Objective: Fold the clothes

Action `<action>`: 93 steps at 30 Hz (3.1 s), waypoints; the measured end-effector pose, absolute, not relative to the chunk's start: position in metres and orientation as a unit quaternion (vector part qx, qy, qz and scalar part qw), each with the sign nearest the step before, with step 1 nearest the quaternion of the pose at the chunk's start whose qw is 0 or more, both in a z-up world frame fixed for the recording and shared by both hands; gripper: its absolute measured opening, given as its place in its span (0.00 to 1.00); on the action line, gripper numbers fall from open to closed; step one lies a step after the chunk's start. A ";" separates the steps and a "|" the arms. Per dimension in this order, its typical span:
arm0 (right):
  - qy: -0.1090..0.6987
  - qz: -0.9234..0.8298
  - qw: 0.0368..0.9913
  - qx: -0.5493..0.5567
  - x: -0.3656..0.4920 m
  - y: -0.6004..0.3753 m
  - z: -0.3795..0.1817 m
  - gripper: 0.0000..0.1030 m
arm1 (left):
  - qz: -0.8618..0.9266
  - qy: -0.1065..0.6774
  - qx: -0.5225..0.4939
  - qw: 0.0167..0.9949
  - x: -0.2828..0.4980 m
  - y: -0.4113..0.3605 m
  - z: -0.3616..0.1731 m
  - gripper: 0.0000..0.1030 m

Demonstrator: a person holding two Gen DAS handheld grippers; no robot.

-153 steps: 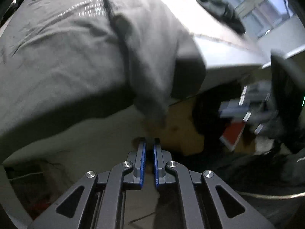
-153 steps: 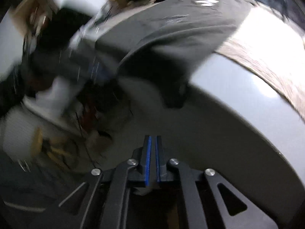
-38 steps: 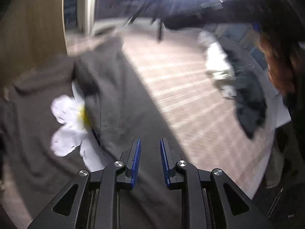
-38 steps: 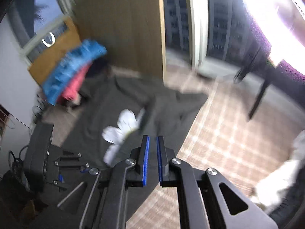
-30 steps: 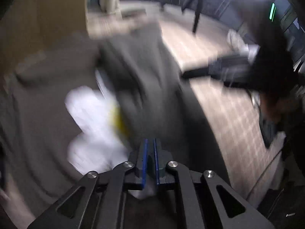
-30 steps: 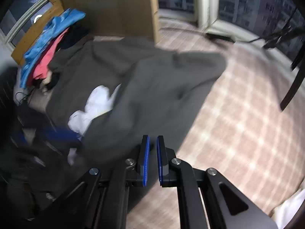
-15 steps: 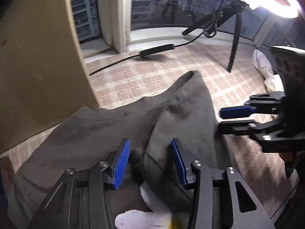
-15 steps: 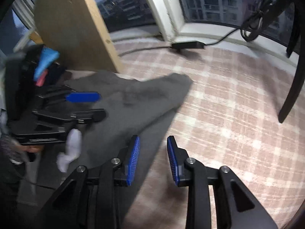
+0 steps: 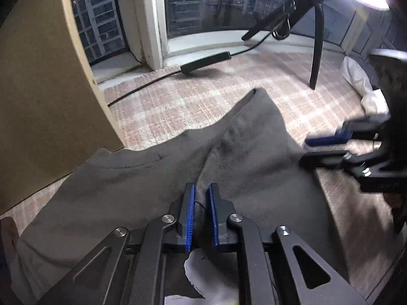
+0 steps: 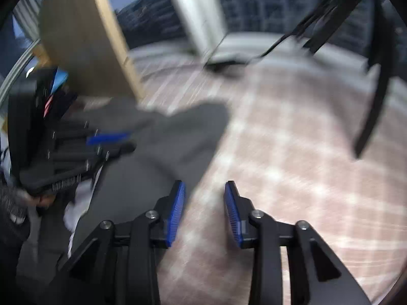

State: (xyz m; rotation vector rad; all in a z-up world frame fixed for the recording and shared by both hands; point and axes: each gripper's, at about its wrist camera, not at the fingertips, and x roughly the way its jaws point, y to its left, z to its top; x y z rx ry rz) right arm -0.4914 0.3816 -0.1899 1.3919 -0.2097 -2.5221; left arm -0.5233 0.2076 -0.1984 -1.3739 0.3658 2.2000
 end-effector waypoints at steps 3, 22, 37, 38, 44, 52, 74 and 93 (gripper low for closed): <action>-0.056 -0.890 0.145 0.429 -0.495 0.375 -0.167 0.32 | 0.820 0.128 -0.499 0.248 -0.523 0.202 -0.193 0.20; 0.033 -0.888 0.113 0.444 -0.514 0.355 -0.162 0.46 | 0.816 0.055 -0.507 0.271 -0.443 0.160 -0.165 0.18; 0.016 -0.905 0.190 0.380 -0.385 0.317 -0.050 0.47 | 0.868 -0.045 -0.492 0.043 -0.159 -0.099 -0.071 0.27; 0.014 -0.905 0.191 0.381 -0.379 0.312 -0.050 0.47 | 0.862 -0.055 -0.502 0.032 -0.139 -0.111 -0.075 0.27; 0.014 -0.890 0.192 0.413 -0.340 0.266 -0.047 0.47 | 0.837 -0.076 -0.541 0.037 -0.058 -0.144 -0.115 0.27; 0.055 -0.882 0.213 0.416 -0.321 0.171 -0.009 0.47 | 0.850 -0.086 -0.508 0.110 -0.044 -0.163 -0.115 0.27; 0.055 -0.814 0.287 0.501 -0.525 0.071 -0.141 0.47 | 0.889 -0.064 -0.449 0.063 -0.332 -0.057 -0.119 0.33; 0.143 -0.733 0.477 0.463 -0.615 0.002 -0.191 0.47 | 0.890 -0.067 -0.449 -0.036 -0.383 -0.050 -0.154 0.35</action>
